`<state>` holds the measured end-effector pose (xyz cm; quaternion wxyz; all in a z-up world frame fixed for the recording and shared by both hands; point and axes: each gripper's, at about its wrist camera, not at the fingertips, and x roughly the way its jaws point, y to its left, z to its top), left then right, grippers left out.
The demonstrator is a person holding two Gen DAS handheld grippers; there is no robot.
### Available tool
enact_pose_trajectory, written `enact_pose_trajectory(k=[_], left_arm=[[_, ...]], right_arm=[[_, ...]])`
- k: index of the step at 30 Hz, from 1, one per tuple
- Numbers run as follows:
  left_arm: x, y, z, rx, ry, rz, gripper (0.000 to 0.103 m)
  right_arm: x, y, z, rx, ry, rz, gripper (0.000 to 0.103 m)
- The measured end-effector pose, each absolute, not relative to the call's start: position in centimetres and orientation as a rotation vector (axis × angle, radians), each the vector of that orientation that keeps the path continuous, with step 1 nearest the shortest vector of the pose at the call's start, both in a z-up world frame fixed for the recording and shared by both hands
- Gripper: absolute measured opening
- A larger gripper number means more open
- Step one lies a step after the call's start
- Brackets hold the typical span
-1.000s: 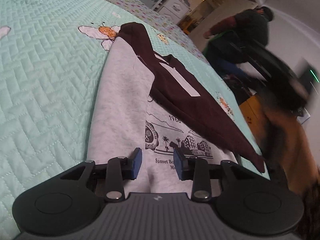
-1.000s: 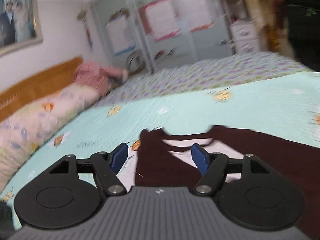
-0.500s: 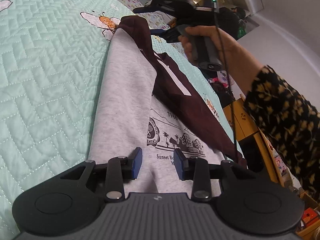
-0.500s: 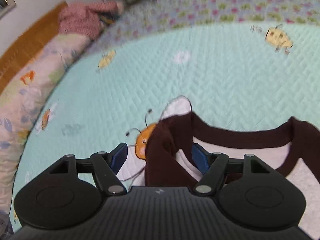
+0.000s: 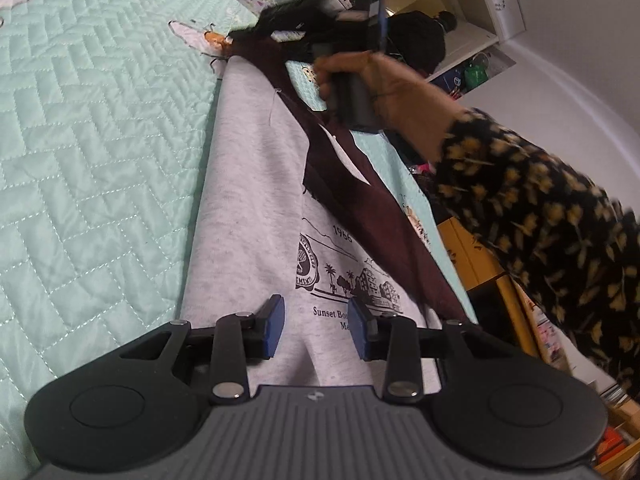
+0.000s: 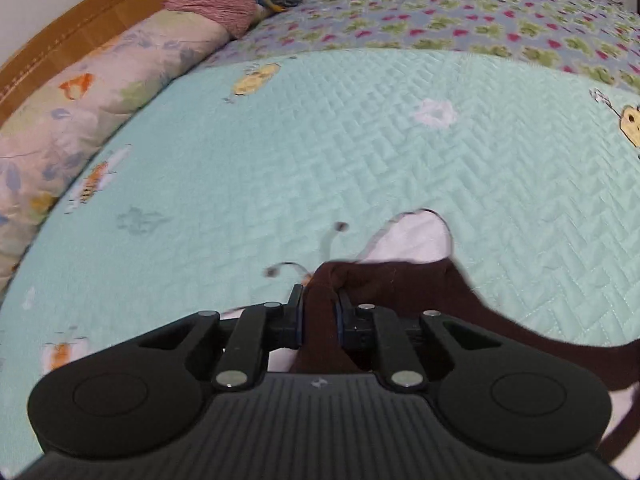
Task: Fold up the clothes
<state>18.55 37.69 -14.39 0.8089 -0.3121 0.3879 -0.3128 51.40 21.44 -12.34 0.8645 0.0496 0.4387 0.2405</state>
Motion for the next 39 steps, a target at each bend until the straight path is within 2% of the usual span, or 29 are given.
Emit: enact_pose_trajectory(k=[5,9,13,16,20,23,25,29,31,32,33,34,39], left_arm=[[18.2,37.3,-14.0,-0.623,0.816,-0.663,0.038],[18.4,37.7,-14.3,-0.65,0.823,-0.66,0.038],[18.2,37.5,-13.9,-0.629,0.823,-0.648,0.038],[18.0,37.2,-13.6,-0.603,0.822,-0.636,0.038],[17.9,37.3,-13.7,-0.61,0.823,-0.628,0.04],[17.8,37.3,-13.8,-0.61,0.82,-0.626,0.04],[17.9,37.2,-13.8,-0.606,0.818,-0.627,0.04],[18.1,37.2,-13.9,-0.618,0.819,-0.634,0.041],[18.1,37.3,-13.9,-0.621,0.817,-0.637,0.041],[18.1,37.3,-13.9,-0.622,0.817,-0.638,0.041],[18.0,37.3,-13.9,-0.621,0.815,-0.638,0.041],[18.0,37.3,-13.9,-0.619,0.814,-0.639,0.041],[17.7,37.2,-13.8,-0.618,0.808,-0.633,0.041]], right_arm=[[52.1,20.2,-13.6,0.134,0.859,0.521,0.015],[51.6,18.8,-11.7,0.255,0.87,0.506,0.036],[46.9,15.9,-7.7,0.317,0.687,0.422,0.053],[42.8,14.5,-6.9,0.357,0.698,0.489,0.053],[39.4,14.9,-7.9,0.215,0.749,0.489,0.053],[40.8,15.0,-9.2,0.227,0.762,0.446,0.054],[42.6,15.2,-10.1,0.259,0.749,0.427,0.059],[45.7,17.7,-11.0,0.166,0.757,0.432,0.059],[46.5,18.8,-11.3,0.128,0.771,0.451,0.054],[46.7,19.3,-11.5,0.104,0.781,0.456,0.045],[46.9,19.7,-11.7,0.089,0.793,0.467,0.018],[46.9,20.0,-11.8,0.075,0.805,0.462,0.011],[47.6,21.5,-11.2,0.06,0.795,0.477,0.01]])
